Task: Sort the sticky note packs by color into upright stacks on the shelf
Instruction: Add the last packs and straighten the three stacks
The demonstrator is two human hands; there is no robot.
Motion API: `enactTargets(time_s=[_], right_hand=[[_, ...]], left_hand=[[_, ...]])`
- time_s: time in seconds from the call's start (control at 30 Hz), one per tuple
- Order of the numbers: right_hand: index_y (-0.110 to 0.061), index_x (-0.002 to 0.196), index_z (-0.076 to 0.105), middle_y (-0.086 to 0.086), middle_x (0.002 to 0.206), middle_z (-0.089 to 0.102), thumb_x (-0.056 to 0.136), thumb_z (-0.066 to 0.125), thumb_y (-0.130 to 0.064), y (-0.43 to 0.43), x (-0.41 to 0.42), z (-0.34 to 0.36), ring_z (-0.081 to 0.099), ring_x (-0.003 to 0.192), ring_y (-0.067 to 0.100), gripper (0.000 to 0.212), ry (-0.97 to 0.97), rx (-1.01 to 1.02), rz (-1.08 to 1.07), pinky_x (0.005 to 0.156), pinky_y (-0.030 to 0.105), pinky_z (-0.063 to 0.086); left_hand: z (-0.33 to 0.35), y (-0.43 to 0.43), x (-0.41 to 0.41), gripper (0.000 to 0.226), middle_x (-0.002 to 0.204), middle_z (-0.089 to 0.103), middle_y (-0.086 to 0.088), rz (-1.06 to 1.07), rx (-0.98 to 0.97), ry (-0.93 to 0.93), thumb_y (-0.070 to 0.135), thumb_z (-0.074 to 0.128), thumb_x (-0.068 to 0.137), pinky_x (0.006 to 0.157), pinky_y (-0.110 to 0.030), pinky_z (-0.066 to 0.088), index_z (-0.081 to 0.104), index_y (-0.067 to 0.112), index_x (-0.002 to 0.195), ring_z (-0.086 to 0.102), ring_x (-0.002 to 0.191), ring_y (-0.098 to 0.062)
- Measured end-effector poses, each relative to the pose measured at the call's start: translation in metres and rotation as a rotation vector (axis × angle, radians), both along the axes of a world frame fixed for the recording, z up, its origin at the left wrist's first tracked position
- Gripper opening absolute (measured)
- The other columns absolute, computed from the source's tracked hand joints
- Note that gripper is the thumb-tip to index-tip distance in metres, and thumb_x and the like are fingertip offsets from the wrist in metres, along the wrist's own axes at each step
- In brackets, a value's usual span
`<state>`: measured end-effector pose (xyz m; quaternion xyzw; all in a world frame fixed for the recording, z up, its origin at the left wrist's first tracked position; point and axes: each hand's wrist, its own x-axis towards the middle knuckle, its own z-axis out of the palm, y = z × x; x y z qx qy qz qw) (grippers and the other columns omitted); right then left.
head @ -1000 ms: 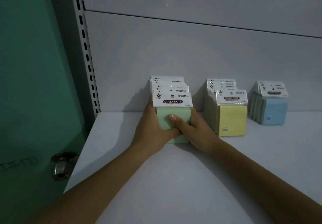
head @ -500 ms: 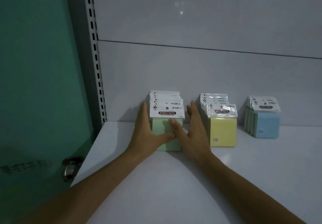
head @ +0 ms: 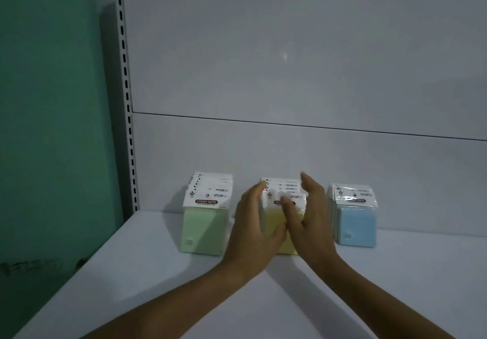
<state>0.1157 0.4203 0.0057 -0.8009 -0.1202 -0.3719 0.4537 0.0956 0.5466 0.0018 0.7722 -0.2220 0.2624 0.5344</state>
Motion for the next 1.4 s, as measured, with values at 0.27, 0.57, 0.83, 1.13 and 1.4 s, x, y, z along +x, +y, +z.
enactTargets(time_s=[0.27,0.57,0.83,1.13,1.4], right_hand=[[-0.027,0.150,0.005,-0.003,0.157,0.019,0.072,0.049,-0.064,-0.059,0.013,-0.037,0.024,0.143,0.020,0.097,0.569,0.037,0.256,0.113,0.042,0.026],[-0.037,0.145,0.016,-0.010,0.132,0.055,0.091,0.046,-0.048,-0.057,0.018,-0.048,0.055,0.118,0.015,0.063,0.499,-0.198,0.420,0.100,0.045,0.045],[-0.029,0.148,0.004,-0.001,0.140,0.048,0.094,0.041,-0.043,-0.058,0.021,-0.048,0.050,0.123,0.022,0.067,0.485,-0.302,0.371,0.104,0.044,0.040],[-0.029,0.148,0.004,0.003,0.136,0.050,0.091,0.039,-0.050,-0.054,0.019,-0.046,0.052,0.117,0.028,0.070,0.474,-0.367,0.241,0.099,0.043,0.042],[-0.018,0.150,0.002,0.006,0.154,0.028,0.091,0.051,-0.044,-0.073,-0.005,-0.024,0.032,0.139,0.025,0.082,0.610,-0.276,0.305,0.110,0.038,0.030]], left_hand=[[-0.034,-0.036,0.031,0.129,0.154,0.019,0.001,0.066,-0.022,0.408,0.026,0.085,0.062,0.112,-0.035,0.032,-0.010,0.016,0.149,0.022,0.141,-0.017],[-0.048,-0.017,0.050,0.086,0.122,0.060,0.016,-0.144,0.029,0.388,0.017,0.086,0.057,0.090,-0.030,0.053,0.040,0.042,0.126,0.059,0.113,-0.005],[-0.046,-0.016,0.053,0.088,0.135,0.051,0.004,-0.127,0.106,0.377,0.006,0.078,0.069,0.102,-0.045,0.044,0.029,0.023,0.140,0.050,0.123,-0.014],[-0.046,-0.021,0.050,0.097,0.139,0.046,0.003,-0.090,0.100,0.381,0.020,0.074,0.063,0.103,-0.046,0.042,0.020,0.025,0.143,0.047,0.126,-0.018],[-0.023,-0.018,0.022,0.095,0.148,0.032,-0.005,0.086,0.158,0.455,0.014,0.075,0.075,0.110,-0.045,0.034,0.012,0.012,0.146,0.031,0.138,-0.021]])
